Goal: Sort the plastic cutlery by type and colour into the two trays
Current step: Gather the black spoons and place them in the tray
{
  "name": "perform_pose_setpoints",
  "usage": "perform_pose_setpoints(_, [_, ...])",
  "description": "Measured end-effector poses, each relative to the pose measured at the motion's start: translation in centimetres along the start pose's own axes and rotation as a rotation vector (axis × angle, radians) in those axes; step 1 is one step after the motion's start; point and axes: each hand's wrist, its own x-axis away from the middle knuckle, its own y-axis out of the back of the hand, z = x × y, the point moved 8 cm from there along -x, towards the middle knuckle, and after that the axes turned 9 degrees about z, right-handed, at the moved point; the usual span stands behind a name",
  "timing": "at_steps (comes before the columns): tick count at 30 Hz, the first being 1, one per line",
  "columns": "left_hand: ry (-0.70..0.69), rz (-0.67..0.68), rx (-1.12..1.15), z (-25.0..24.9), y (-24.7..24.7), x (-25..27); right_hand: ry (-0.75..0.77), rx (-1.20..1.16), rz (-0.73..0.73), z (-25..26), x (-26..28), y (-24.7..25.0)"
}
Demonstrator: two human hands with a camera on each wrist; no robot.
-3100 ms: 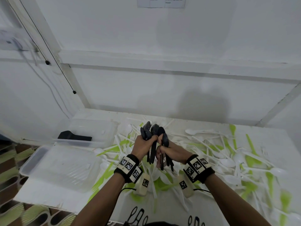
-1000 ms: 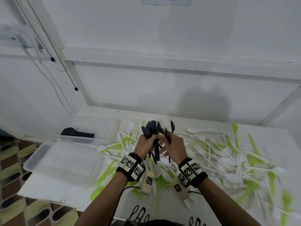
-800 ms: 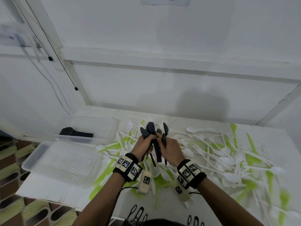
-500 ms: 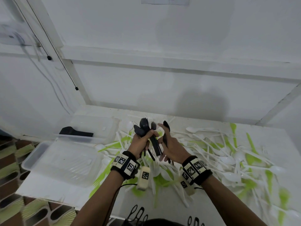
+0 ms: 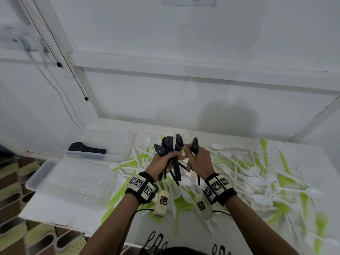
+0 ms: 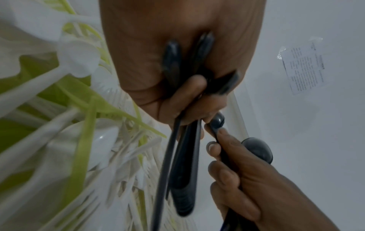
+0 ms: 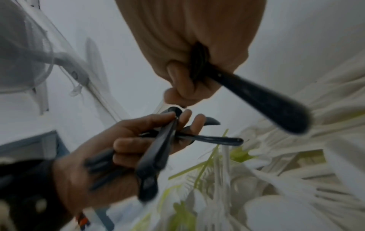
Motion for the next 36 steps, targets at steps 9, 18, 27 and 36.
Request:
perform_pose_setpoints(9, [0.031, 0.018, 0.065, 0.5, -0.2, -0.4, 0.180, 0.203, -0.015, 1.3, 1.3, -2.5])
perform_pose_setpoints(18, [0.048, 0.079, 0.034, 1.5, 0.2, -0.1, -0.089, 0.047, 0.313, 0.0, 0.2, -3.4])
perform_pose_setpoints(27, [0.048, 0.051, -0.109, 0.2, 0.6, 0.4, -0.134, 0.074, 0.003, -1.3, -1.2, 0.0])
perform_pose_setpoints(36, [0.094, 0.058, -0.238, 0.2, -0.5, 0.8, -0.052, 0.031, 0.010, 0.6, 0.9, -2.7])
